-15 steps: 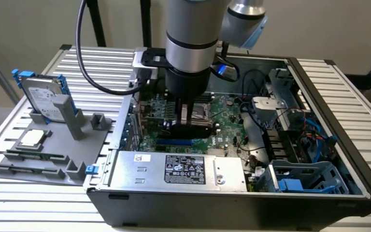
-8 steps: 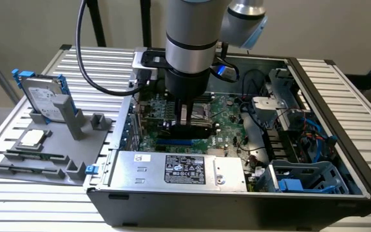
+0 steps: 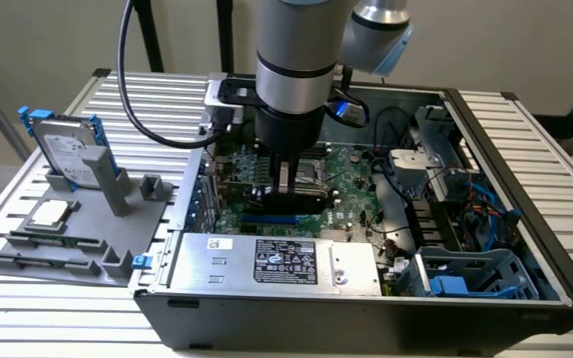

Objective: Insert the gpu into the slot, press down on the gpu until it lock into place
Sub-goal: 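Insert the gpu into the slot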

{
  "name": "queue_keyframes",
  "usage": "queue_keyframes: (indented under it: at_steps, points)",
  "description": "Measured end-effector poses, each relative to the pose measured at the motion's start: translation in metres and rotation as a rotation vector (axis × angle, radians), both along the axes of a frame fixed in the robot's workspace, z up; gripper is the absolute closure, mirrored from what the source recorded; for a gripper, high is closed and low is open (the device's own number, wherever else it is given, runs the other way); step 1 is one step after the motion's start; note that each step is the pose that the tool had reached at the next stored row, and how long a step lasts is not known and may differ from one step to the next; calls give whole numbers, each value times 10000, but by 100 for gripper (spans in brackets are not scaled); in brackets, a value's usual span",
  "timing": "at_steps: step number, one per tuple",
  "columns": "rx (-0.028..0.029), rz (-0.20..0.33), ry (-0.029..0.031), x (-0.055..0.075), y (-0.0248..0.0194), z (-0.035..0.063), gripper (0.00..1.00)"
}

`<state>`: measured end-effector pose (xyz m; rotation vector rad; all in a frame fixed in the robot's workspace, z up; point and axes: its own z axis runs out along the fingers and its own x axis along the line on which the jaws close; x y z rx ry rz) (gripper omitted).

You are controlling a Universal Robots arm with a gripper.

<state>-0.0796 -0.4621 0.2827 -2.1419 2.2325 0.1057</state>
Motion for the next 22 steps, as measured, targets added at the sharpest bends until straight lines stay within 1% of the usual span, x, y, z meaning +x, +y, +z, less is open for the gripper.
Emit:
queue_keyframes:
  at_steps: [14,22]
  points:
    - [-1,-67,0,-32,23,-30,74]
    - [-2,-72,14,-49,28,-45,74]
